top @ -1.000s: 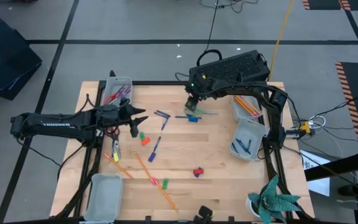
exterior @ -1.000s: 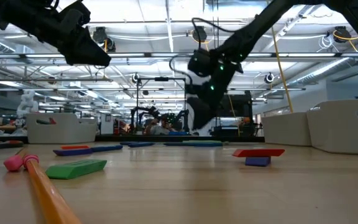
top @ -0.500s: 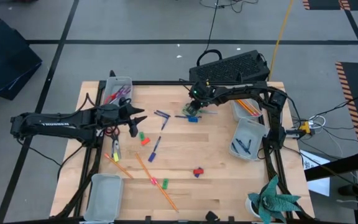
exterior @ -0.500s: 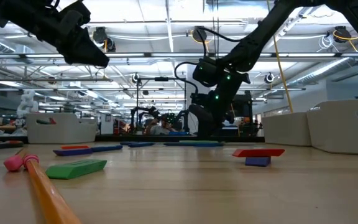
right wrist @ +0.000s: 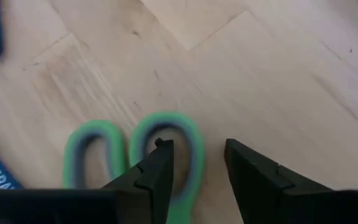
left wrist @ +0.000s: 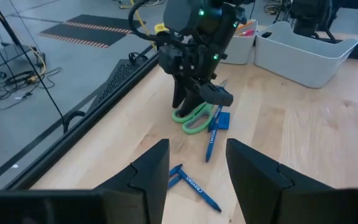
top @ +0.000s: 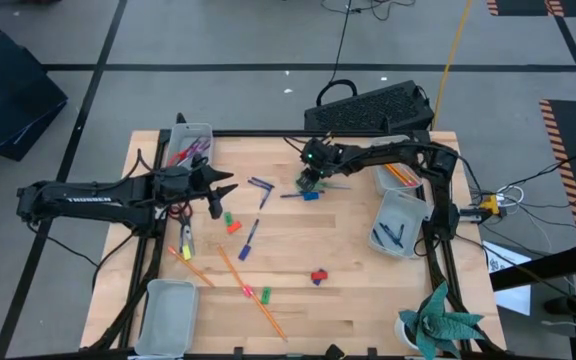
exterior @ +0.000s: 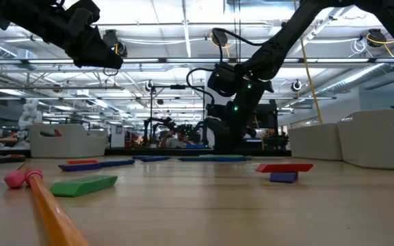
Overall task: Sort crayons/erasers/pens/pencils in bins
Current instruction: Put the green scissor into the top left gray bin
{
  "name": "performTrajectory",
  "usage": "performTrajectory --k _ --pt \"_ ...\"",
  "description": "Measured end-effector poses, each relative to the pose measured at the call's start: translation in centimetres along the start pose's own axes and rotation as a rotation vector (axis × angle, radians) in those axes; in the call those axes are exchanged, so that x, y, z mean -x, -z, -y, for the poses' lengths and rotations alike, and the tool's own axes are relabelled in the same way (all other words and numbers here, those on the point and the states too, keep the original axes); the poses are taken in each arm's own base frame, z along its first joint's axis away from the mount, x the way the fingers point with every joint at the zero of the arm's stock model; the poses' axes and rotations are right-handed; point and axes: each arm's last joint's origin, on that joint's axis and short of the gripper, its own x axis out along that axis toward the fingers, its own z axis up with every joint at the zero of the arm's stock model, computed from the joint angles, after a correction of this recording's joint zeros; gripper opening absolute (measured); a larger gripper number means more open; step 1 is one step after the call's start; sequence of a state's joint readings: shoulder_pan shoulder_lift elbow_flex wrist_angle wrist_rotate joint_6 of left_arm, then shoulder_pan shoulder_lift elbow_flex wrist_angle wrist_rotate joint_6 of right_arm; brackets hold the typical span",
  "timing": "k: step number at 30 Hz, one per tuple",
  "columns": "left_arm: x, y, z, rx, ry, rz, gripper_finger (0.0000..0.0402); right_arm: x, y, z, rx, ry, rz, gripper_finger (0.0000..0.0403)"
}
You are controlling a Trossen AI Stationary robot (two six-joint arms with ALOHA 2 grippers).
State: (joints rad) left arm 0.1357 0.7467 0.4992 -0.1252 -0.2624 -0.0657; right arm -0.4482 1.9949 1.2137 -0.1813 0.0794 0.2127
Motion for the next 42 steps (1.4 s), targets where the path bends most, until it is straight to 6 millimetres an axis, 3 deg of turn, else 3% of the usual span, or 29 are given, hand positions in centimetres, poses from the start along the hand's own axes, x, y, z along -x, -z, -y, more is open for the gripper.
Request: performTrajectory --k 8,16,21,28,34,42 --pt "0.0 0.0 0.0 0.023 -0.001 0.000 0.0163 -0.3 1.0 0.1 0.026 0.020 -0.094 0.0111" --pt "0.0 0.0 0.0 0.046 -0.003 0.004 0.0164 -0.1 0.6 0.0 0.044 0.019 -0.055 0.0016" --pt "0.0 -0.1 -0.1 0.051 -0.020 0.009 0.0176 1.0 0.0 -0.1 0.076 0.004 -0.002 0.0026" --pt "-0.1 -0.1 -0.1 0.037 -0.016 0.008 0.0248 5.2 -1.9 -1.5 0.181 0.015 0.171 0.0015" --pt "-1.1 -0.2 0.3 0.003 -0.003 0.022 0.0289 10.5 -3.2 -4.9 0.303 0.056 0.435 0.0016" --pt "-4.0 -1.0 2.6 -0.140 0.063 0.160 0.0299 14.7 -0.7 -9.6 0.348 0.075 0.952 0.0017"
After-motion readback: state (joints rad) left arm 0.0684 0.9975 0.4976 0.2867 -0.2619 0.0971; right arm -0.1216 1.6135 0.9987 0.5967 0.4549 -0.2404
